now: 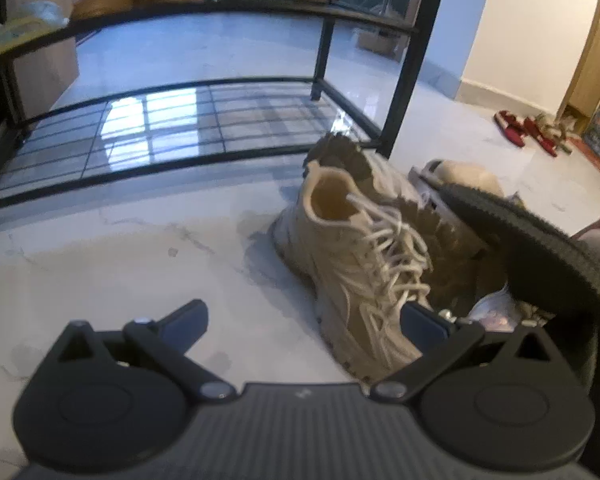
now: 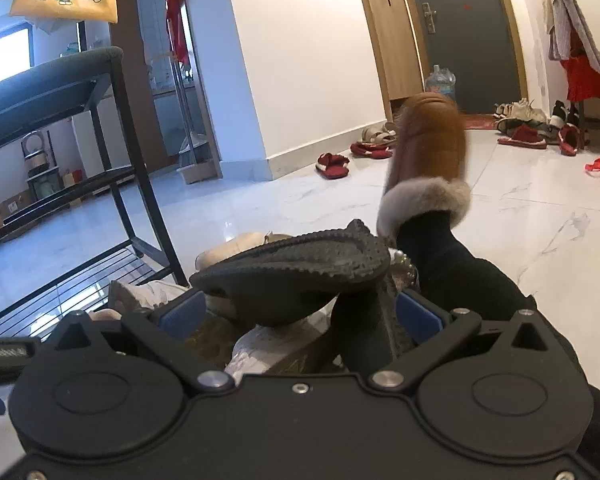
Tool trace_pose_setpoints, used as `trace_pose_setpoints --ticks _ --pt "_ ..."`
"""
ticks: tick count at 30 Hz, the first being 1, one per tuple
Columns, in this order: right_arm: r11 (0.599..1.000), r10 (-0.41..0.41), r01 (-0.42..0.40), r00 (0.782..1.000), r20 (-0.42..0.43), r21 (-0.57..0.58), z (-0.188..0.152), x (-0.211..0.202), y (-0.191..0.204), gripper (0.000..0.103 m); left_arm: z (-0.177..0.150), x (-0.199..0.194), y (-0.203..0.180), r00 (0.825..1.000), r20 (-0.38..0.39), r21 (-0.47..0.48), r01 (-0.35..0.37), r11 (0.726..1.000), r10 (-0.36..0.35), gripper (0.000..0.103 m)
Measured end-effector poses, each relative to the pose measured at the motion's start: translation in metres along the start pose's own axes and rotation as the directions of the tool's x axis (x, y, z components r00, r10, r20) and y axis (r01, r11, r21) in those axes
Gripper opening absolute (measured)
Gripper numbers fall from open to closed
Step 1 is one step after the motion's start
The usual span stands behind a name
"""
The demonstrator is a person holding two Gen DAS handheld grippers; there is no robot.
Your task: Organize scattered shoes
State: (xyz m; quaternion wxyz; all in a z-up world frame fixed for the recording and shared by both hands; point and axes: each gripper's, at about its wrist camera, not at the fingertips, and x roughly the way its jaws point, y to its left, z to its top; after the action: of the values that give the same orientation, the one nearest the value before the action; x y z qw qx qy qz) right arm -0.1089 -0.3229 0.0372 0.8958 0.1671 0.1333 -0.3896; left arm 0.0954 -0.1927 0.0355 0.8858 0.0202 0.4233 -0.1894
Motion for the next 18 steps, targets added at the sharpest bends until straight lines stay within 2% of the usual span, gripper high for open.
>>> trace_pose_setpoints --ticks 2,4,8,13,18 --pt "1.000 0.000 0.000 1.000 0.006 0.001 0.000 -0.001 -0.001 0.103 -0.002 0.002 0.001 1.000 -0.002 -0.017 0.010 1.000 -0.010 0.102" --pt "1.000 -0.010 0.010 1.000 -0.003 0.024 0.000 0.000 -0.003 0.103 -0.004 0.000 0.007 0.997 0.007 -0.062 0.072 0.995 -0.072 0.102" --pt "0.997 -0.008 0.010 0.999 -0.032 0.071 0.001 0.004 -0.007 0.103 -0.004 0.005 0.011 0.997 0.040 -0.138 0.069 0.988 -0.064 0.102" --pt "0.998 -0.029 0.032 0.998 -0.056 0.055 -0.002 0.011 -0.007 0.103 -0.003 0.022 0.014 0.995 0.000 -0.248 0.099 0.964 -0.102 0.102" --pt "0.998 -0.029 0.032 0.998 -0.058 0.058 -0.004 0.013 -0.007 0.103 0.003 0.028 -0.008 0.995 0.020 -0.145 0.104 0.984 -0.103 0.102"
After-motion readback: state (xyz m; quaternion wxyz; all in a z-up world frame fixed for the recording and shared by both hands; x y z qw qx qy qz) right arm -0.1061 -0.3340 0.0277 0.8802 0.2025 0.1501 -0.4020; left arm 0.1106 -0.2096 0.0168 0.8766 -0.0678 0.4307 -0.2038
